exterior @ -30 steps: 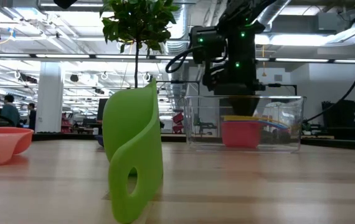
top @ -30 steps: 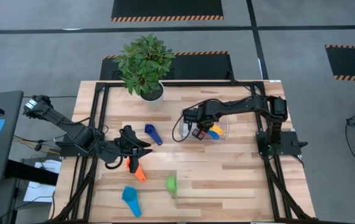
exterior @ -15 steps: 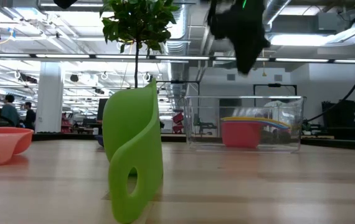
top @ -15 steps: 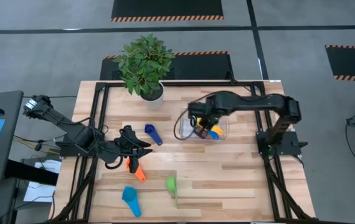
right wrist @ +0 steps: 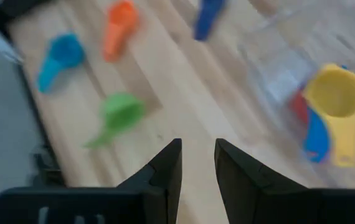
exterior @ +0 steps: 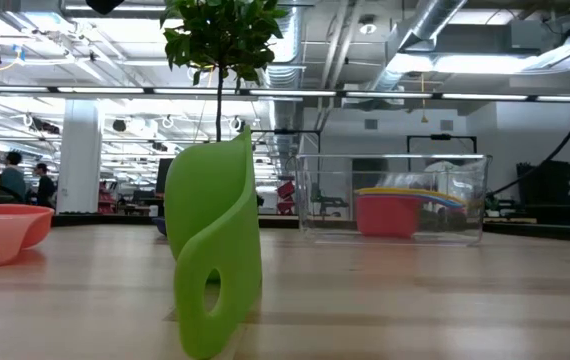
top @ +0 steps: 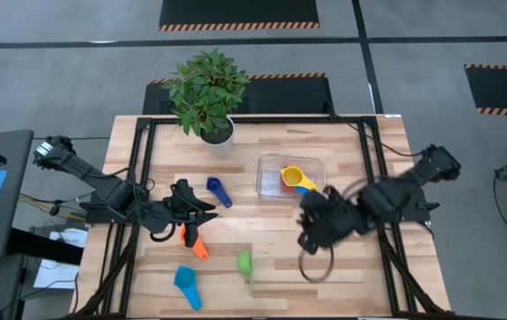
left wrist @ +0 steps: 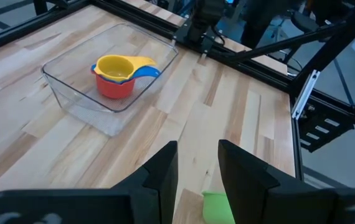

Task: Nest measuring cups in basket
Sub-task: Stack the green measuring cup on top of the yellow measuring cup in the transparent bin

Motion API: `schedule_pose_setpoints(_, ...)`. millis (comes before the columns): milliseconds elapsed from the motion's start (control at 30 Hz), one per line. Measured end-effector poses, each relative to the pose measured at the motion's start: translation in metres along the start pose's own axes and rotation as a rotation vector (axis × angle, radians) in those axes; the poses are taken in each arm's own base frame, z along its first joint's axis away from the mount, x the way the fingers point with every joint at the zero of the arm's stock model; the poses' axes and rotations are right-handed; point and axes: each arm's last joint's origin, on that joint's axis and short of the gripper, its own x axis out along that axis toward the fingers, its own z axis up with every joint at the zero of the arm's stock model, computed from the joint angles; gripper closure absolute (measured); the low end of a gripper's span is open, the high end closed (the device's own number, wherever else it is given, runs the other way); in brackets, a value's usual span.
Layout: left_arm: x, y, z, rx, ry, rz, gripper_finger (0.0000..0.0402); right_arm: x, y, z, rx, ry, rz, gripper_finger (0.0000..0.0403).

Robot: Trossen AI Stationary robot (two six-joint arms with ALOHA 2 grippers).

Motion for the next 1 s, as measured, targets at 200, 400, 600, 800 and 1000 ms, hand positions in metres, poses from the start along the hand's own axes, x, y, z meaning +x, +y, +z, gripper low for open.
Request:
schedule_pose_setpoints(200,0.0,0.0,0.0,0.0,0.007,-0.008,0.0299,0.016,0.039,-0.027,0.04,-0.08,0.046,0.0284)
schedule_pose_setpoints(400,0.0,-0.001,-0.002,-0.026,0.052,-0.05,0.0299,0.076,0.073,-0.035,0.012,0.012,0.135,0.0285)
schedule_pose_setpoints(600,0.0,-0.002,-0.002,-0.043,0.064,-0.06,0.0299,0.13,0.083,-0.039,-0.037,0.078,0.147,0.0285)
schedule_pose_setpoints(800,0.0,-0.002,-0.003,-0.081,0.096,-0.088,0.0299,0.149,0.092,-0.048,-0.008,0.077,0.165,0.0281)
schedule_pose_setpoints(1000,0.0,-0.003,-0.004,-0.077,0.116,-0.11,0.0299,0.153,0.112,-0.05,0.087,-0.015,0.282,0.0255)
